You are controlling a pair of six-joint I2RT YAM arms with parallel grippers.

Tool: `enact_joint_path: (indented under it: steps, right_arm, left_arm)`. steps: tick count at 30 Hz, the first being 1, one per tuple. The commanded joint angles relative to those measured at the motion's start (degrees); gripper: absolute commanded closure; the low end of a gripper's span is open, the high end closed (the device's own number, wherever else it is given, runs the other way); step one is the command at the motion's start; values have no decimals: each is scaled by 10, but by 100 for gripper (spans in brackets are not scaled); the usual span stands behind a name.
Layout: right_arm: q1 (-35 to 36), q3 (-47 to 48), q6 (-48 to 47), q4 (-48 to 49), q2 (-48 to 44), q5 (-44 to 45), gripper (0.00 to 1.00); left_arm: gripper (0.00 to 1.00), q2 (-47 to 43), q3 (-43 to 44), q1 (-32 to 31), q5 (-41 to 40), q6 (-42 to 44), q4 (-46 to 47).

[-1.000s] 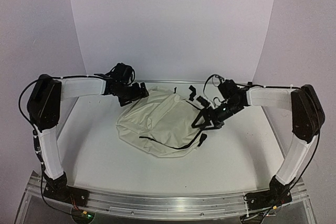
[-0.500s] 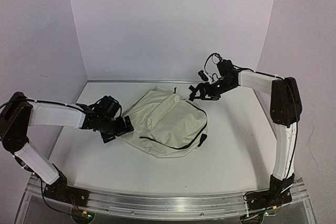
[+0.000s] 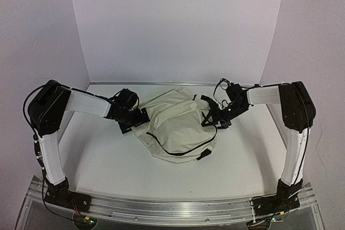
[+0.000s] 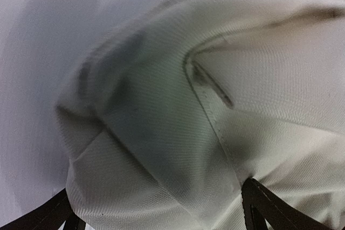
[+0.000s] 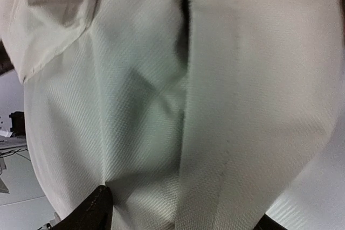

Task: Pack the student bag
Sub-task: Adjust the student bag at the center of the board.

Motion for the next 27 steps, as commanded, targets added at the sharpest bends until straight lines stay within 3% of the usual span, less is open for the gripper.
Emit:
enact_joint_path:
  steps: [1,6,15,21,27]
  right_arm:
    - [72,-67,-13,-13,-50,-54,28]
    - [87,-72,-3,-7,-49,-52,22]
    - [119,-82,15,8,-78,-43,17]
    - [79,-75,9,5,-163,3,3]
    - [-7,-51,10,-3,-231,41,2]
  left_arm:
    - [2,82,128,8,93,54,40]
    - [1,95,184,16,100,84,13]
    - [0,20,131,28,106,120,-16]
    - [0,-93,102,28,41,179,-107]
    - [0,-167,109,32,-14,214,-219]
